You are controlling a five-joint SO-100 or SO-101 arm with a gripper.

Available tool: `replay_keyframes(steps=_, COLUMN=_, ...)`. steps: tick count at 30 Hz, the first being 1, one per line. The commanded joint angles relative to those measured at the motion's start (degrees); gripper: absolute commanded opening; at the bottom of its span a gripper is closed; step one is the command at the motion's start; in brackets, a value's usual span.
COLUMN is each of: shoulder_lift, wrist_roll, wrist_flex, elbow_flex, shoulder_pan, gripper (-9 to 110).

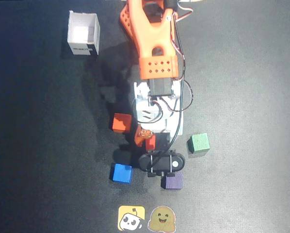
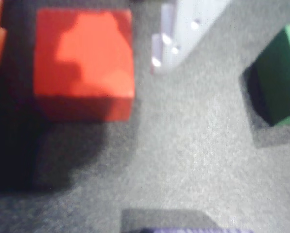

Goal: Put the red cube on top of the yellow cube.

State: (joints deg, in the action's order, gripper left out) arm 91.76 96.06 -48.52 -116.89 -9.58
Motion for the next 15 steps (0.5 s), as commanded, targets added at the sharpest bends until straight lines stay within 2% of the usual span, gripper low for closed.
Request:
replay_keyframes(steps=1, shoulder_lift=-0.4, wrist_roll=1.1, wrist_flex=1.0, elbow_flex=0.1, shoulder_pan=-0.5, gripper=23)
replay_keyframes(steps=15, shoulder_lift=-2.8, wrist_roll=2.4, wrist_flex=4.0, elbow_flex=-3.0, shoulder_pan=-0.3, gripper=20)
